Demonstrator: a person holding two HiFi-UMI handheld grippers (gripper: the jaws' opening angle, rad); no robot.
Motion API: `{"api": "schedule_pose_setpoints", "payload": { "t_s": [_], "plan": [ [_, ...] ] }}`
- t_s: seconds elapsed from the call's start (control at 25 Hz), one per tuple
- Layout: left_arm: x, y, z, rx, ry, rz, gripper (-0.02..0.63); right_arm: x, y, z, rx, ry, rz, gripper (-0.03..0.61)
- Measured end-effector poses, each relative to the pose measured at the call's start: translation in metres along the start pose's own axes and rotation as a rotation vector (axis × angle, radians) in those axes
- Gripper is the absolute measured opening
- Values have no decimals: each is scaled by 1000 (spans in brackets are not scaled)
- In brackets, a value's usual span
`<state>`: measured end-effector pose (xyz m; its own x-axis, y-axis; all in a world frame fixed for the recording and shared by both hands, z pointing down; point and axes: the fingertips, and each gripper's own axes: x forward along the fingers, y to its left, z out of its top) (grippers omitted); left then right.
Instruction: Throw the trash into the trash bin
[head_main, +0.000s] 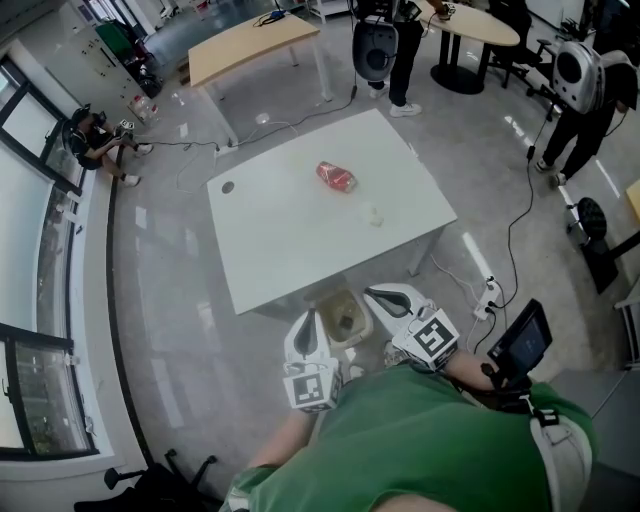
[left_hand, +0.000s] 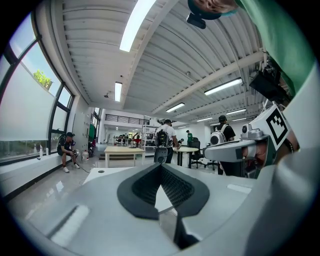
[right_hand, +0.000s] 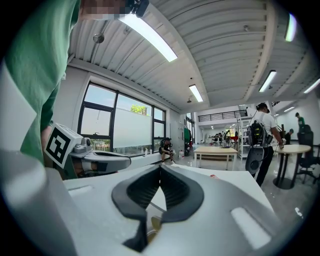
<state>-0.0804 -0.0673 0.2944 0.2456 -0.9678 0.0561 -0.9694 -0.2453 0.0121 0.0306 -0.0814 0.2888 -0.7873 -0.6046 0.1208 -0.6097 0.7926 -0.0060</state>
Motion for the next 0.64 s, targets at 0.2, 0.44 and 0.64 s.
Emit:
{"api": "schedule_pose_setpoints", "payload": {
  "t_s": [0.2,0.44,0.64],
  "plan": [
    [-2,3,-11,-7,-6,-1,5,2,0,-2,-3,6,-6,3],
    [0,6,-6,-13,19,6,5,6,-1,-1,-2,3,-17,3],
    [5,13,-10,22,1,5,5,16,-6,3,-9,-1,-9,5]
  ]
}}
